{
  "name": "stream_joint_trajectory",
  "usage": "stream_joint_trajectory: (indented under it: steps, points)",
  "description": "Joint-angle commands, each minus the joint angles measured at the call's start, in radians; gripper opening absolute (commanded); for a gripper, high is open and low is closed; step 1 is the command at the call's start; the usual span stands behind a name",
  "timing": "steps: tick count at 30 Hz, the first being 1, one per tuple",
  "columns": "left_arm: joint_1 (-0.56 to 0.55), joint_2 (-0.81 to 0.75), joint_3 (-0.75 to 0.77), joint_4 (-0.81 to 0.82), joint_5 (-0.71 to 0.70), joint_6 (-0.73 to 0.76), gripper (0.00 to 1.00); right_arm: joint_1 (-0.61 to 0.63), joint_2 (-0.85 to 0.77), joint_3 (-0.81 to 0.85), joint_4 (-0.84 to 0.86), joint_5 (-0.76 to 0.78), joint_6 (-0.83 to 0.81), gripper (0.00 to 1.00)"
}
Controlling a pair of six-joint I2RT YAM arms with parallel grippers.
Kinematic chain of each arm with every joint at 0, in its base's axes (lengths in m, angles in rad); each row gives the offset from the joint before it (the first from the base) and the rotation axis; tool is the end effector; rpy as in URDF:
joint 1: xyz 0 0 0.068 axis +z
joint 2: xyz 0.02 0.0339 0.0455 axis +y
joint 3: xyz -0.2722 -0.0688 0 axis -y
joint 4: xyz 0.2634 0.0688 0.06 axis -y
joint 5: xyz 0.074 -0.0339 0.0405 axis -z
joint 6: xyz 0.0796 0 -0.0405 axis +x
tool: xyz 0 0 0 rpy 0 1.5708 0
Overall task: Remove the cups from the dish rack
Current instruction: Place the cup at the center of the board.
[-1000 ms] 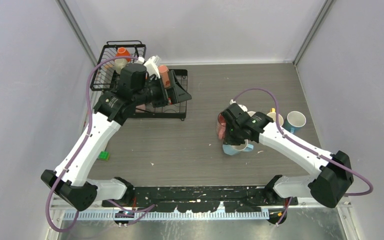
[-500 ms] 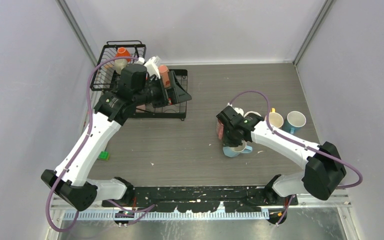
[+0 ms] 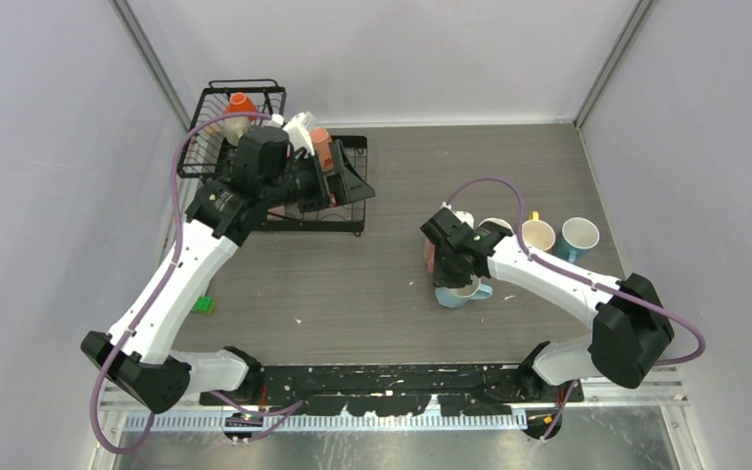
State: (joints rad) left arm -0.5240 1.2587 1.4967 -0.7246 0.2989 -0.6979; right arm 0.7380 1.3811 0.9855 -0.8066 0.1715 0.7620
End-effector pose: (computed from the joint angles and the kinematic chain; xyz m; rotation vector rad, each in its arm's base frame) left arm 0.2575 -0.1759 0.4228 0.0077 2.2088 -1.0313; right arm 0.2235 0.1849 0.1925 0.0771 2.7505 0.1765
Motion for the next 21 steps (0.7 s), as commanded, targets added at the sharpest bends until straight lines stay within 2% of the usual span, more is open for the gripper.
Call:
stream_joint_trajectory:
  steps: [1,6,17,21]
  points:
    - [-0.005,-0.02,-0.006,0.01,-0.007,0.017,1.0,0.011,-0.004,0.029,0.007,0.036,0.0,0.28]
    - [-0.005,-0.022,-0.013,0.014,-0.009,0.015,1.0,0.021,-0.028,0.053,-0.025,0.044,-0.001,0.38]
    - [-0.005,-0.027,-0.026,0.011,-0.009,0.02,1.0,0.055,-0.124,0.112,-0.129,0.082,0.009,0.5]
    - [-0.005,-0.024,-0.03,0.012,-0.01,0.021,1.0,0.057,-0.188,0.114,-0.145,0.09,0.016,0.59]
